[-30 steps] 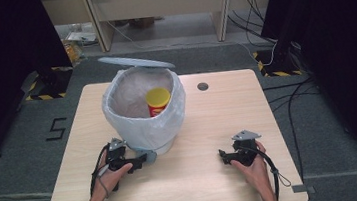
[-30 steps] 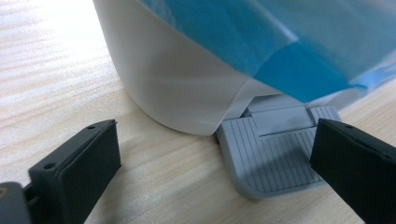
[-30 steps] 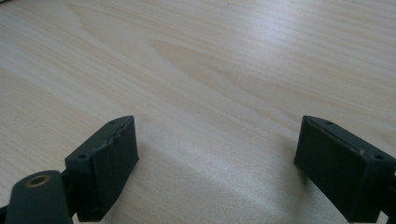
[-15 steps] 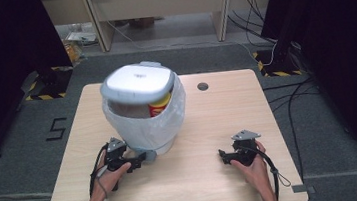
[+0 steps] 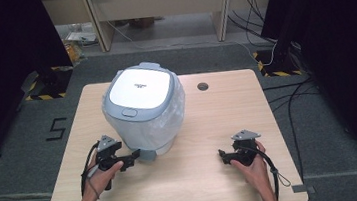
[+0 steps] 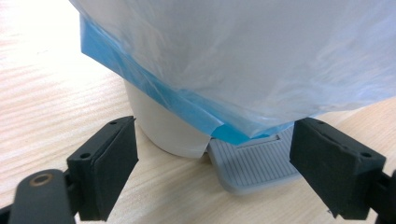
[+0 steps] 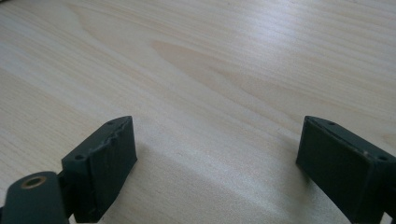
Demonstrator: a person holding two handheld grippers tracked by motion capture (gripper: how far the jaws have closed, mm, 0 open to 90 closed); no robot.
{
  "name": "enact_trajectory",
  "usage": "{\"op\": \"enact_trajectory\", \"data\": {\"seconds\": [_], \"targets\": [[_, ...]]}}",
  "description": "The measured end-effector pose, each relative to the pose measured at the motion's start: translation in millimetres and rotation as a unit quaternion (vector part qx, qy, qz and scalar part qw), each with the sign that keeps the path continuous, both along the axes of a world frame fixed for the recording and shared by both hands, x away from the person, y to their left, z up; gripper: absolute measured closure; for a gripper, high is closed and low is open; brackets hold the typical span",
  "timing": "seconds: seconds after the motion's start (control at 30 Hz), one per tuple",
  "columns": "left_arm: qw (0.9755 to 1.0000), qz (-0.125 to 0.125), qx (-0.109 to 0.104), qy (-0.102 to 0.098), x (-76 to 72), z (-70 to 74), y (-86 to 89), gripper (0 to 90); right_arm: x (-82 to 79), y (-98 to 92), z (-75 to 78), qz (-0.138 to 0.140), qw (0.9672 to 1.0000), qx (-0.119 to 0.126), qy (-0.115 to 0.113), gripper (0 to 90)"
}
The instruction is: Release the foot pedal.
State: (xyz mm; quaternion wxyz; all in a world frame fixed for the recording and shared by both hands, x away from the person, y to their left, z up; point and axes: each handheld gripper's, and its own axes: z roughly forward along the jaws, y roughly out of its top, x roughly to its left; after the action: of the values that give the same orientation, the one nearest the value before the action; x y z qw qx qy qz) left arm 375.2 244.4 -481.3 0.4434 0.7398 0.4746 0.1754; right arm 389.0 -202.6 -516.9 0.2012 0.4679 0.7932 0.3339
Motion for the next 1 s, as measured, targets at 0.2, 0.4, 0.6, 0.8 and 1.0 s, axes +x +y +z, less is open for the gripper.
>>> {"op": "enact_trajectory", "data": {"seconds": [0.2,0.4,0.6,0.8,1.0], "targets": [[1.0,-0.005,-0.007,-0.002,-7.6,6.3,5.0,14.8,0.0,0.0,0.0,0.0,1.0,0.0,0.0,12.0],[0.9999,-0.011,-0.007,0.005,-14.9,2.7,8.8,14.8,0.1,-0.1,-0.1,0.001,1.0,0.0,-0.001,12.0],[0.9998,-0.015,0.002,0.015,-20.9,-7.2,11.5,14.8,0.1,-0.1,-0.1,0.001,1.0,0.0,-0.001,12.0],[0.9992,-0.011,0.012,0.037,-22.1,-24.0,17.9,14.9,0.1,-0.2,-0.1,0.001,1.0,0.0,-0.001,12.0],[0.9981,-0.016,0.025,0.054,-31.9,-38.7,24.3,14.9,0.1,-0.2,-0.1,0.002,1.0,0.0,-0.001,12.0]]}}
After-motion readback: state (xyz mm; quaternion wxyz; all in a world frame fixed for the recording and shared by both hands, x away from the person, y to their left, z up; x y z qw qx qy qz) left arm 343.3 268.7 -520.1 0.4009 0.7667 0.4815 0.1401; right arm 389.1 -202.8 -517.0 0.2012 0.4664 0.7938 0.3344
